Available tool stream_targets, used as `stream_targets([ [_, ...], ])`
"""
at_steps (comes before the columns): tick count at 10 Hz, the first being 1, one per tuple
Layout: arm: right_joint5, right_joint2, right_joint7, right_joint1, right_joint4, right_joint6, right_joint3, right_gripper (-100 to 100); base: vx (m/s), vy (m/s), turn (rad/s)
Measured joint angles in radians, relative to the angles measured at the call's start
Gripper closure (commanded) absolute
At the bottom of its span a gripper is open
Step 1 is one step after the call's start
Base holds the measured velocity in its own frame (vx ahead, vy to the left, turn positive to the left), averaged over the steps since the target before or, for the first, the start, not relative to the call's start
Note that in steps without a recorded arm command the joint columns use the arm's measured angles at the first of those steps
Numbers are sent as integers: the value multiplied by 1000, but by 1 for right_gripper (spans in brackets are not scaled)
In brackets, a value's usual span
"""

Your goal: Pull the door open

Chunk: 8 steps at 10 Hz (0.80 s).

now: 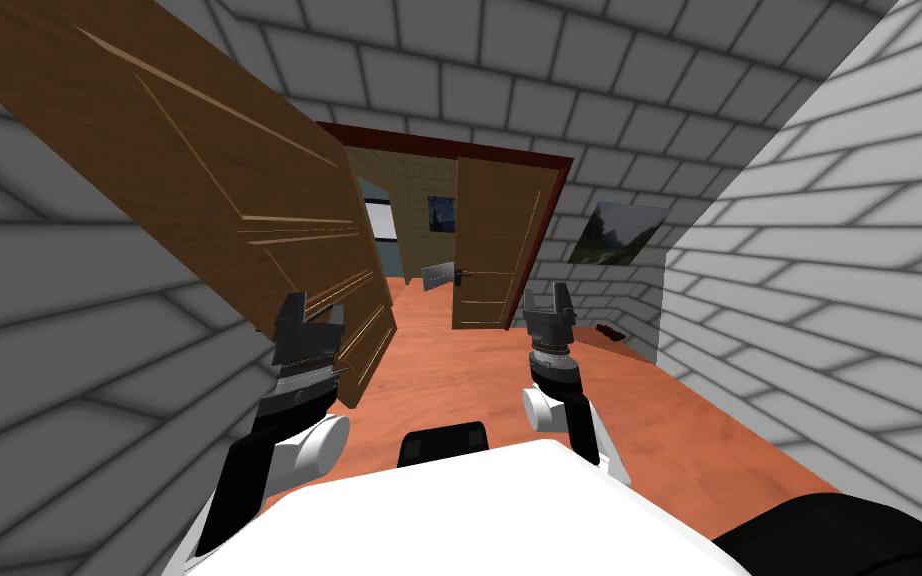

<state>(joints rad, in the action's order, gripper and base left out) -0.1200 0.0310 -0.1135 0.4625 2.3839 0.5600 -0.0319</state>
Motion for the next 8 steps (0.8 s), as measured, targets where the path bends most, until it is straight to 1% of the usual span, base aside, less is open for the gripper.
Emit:
stream_targets([
  [2,19,11,7,-11,-35,1,1,-100,69,2,53],
  [3,31,18,7,-29,-59,1,11,-100,83,0,60],
  [4,42,23,13,-46,-85,-4,10,-100,89,0,72],
  [7,76,40,28,-65,-153,2,9,-100,80,8,54],
  [8,87,45,34,-76,-175,0,8,-100,70,15,69],
])
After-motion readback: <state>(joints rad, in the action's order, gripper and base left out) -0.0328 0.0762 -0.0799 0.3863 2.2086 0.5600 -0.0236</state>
